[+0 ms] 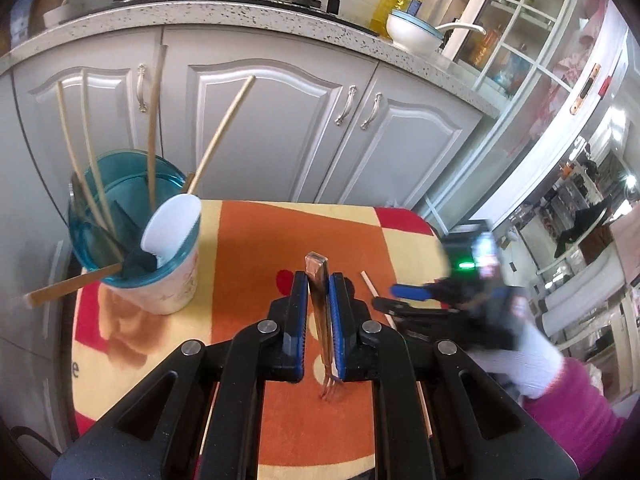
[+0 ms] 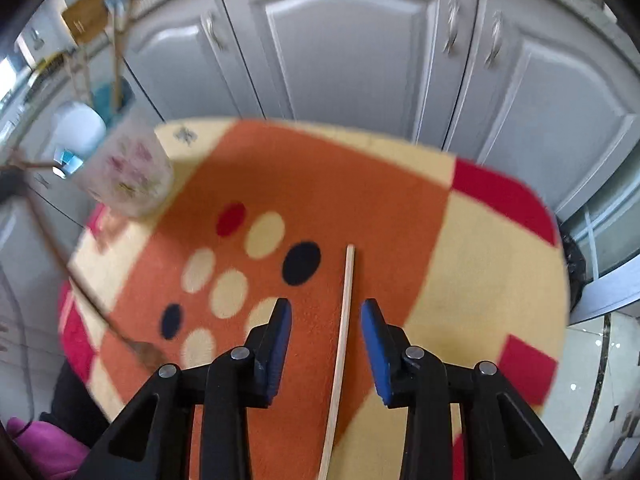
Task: Organize utensils
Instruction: 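Lift the fork and chopstick and carry them above the floral cup with both tools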
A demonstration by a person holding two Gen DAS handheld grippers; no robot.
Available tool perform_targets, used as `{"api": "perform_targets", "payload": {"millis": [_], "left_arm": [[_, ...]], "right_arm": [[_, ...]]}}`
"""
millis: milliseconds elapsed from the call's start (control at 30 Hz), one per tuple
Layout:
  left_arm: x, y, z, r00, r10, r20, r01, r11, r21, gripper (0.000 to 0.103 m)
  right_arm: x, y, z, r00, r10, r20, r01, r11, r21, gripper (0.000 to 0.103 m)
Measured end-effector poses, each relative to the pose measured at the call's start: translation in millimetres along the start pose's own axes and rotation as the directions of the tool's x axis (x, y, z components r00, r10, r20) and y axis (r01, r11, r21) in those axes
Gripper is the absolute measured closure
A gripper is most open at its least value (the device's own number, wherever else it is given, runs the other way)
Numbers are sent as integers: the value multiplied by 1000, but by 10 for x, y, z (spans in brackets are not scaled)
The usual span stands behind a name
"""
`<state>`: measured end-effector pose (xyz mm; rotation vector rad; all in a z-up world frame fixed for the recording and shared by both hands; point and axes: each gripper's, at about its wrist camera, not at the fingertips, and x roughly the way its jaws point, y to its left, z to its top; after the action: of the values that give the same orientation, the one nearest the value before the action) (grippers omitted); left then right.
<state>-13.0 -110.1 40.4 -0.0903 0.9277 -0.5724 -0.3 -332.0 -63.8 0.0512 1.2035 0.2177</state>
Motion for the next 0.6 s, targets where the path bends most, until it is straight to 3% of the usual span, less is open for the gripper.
{"api": "perform_targets", "payload": {"millis": [100,133,200,333,467,600], "left_arm": [[-31,26,-1,1000,8,0,-8,1000,-5,94],[-45,42,0,1000,8,0,-8,1000,-10,94],[-75,76,13,1000,7,4,-7,1000,-20,94],[-213,133,81,999,6,35,-5,999,-32,94],[-385,196,179,998,4,63,-2,999,-41,94],[-611,259,308,994,16,105,-11,999,-47,94]], "right_arm": [[359,-35,81,997,-39,-62,39,999,0,84],[398,-30,119,999,-44,-31,43,999,-16,89],[427,-20,177,998,-35,-49,33,999,-29,98],[215,-20,192,1000,11,-25,-12,999,-44,98],[-233,-90,132,994,85,72,-85,996,0,98],[-725,-84,75,972,145,186,-150,989,12,98]]}}
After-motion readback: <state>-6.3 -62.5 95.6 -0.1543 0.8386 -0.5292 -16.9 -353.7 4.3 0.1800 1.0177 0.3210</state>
